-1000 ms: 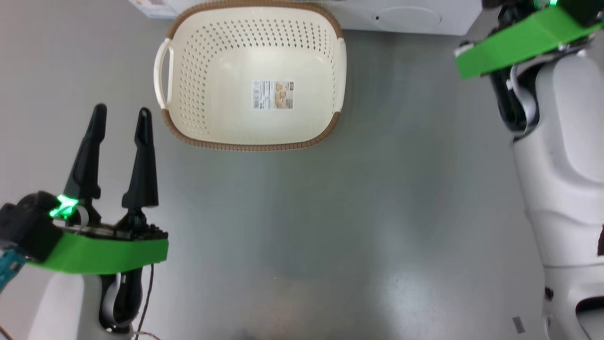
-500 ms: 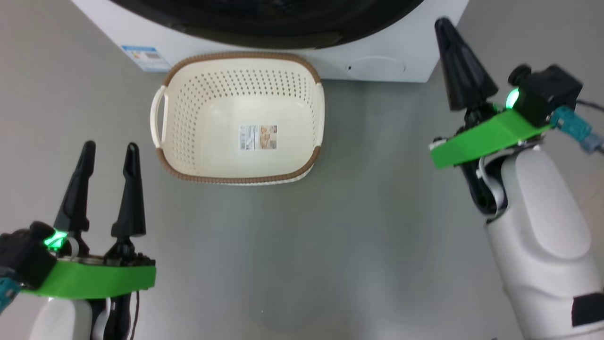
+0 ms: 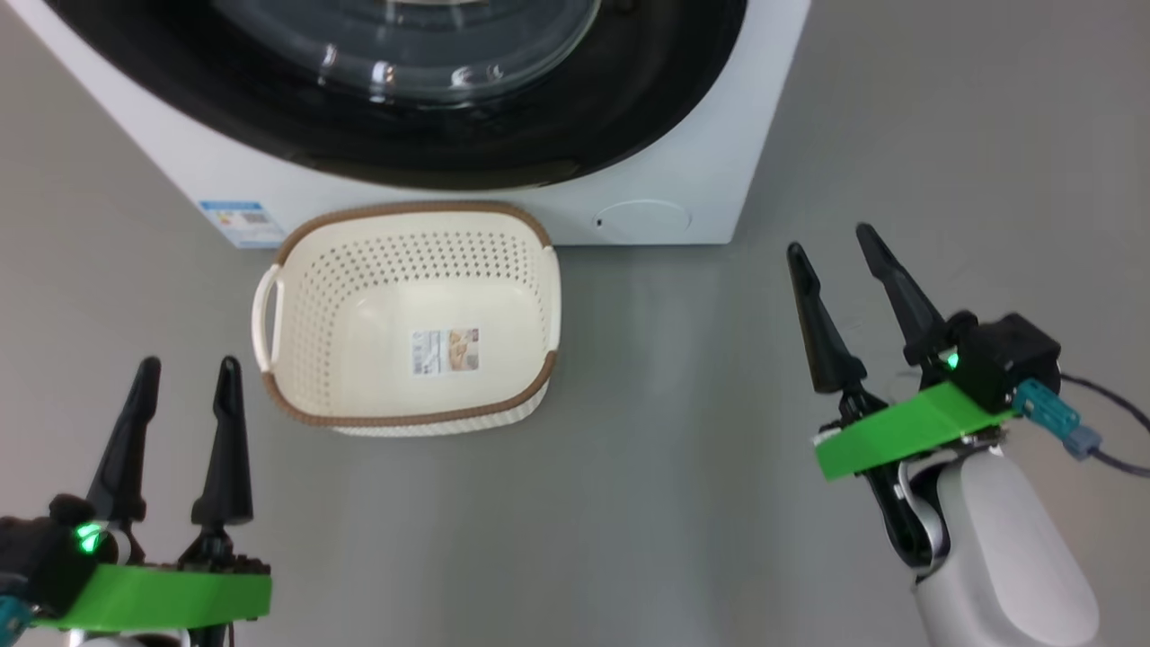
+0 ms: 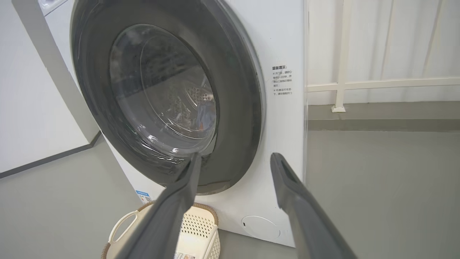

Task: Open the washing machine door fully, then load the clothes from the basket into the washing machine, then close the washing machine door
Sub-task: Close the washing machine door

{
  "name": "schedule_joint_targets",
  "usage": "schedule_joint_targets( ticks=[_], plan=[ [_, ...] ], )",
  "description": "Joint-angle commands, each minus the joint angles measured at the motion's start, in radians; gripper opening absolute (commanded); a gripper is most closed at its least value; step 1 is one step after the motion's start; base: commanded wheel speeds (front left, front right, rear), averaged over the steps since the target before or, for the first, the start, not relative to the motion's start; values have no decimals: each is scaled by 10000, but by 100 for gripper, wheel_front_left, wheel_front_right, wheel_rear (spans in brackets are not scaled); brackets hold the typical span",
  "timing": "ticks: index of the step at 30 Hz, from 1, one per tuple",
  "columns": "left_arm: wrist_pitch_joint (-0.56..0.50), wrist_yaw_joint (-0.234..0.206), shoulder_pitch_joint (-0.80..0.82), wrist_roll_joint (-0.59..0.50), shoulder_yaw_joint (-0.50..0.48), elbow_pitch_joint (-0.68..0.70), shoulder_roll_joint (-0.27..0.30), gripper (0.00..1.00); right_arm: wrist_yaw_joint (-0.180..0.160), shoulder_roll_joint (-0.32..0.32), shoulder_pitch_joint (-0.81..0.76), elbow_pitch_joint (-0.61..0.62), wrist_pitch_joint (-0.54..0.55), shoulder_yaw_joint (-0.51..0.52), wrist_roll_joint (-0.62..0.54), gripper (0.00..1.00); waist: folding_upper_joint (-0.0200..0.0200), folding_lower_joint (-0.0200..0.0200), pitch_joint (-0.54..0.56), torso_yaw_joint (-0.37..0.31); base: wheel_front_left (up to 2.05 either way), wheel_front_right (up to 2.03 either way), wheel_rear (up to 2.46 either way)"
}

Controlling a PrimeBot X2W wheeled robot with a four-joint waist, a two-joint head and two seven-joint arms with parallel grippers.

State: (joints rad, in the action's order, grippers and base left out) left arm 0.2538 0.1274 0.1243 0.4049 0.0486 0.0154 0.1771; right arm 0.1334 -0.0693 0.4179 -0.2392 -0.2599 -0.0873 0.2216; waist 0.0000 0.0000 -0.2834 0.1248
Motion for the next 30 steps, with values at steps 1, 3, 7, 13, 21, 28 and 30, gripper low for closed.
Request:
schedule_joint_targets(
  ticks=[1, 3, 7, 13, 21, 28, 30],
  plan=[
    [80, 33, -6, -135, -420, 189, 302, 100, -27, 149, -173, 331, -19, -181, -71, 100, 0, 0, 441, -438, 0, 0, 0],
    [80, 33, -164, -193, -490, 199, 304, 100, -27, 162, -466, 510, -19, -122, -196, 100, 0, 0, 567, -560, 0, 0, 0],
    [80, 33, -472, -318, -616, 165, 261, 100, -27, 181, -1090, 854, -19, 75, -286, 100, 0, 0, 856, -736, 0, 0, 0],
    [80, 33, -972, -452, -861, 8, 73, 100, -27, 188, -2058, 1322, -19, 219, -45, 100, 0, 0, 1345, -929, 0, 0, 0],
    [80, 33, -1708, -597, -1031, -56, -79, 100, -27, 189, -3138, 1636, -19, 298, 41, 100, 0, 0, 1969, -1157, 0, 0, 0],
    [80, 33, -2179, -688, -1021, 0, -114, 100, -27, 190, -3786, 1813, -19, 478, 79, 100, 0, 0, 2236, -1230, 0, 0, 0],
    [80, 33, -2271, -724, -1023, 34, -126, 100, -27, 190, -3906, 1851, -19, 514, 77, 100, 0, 0, 2271, -1228, 0, 0, 0]
  ],
)
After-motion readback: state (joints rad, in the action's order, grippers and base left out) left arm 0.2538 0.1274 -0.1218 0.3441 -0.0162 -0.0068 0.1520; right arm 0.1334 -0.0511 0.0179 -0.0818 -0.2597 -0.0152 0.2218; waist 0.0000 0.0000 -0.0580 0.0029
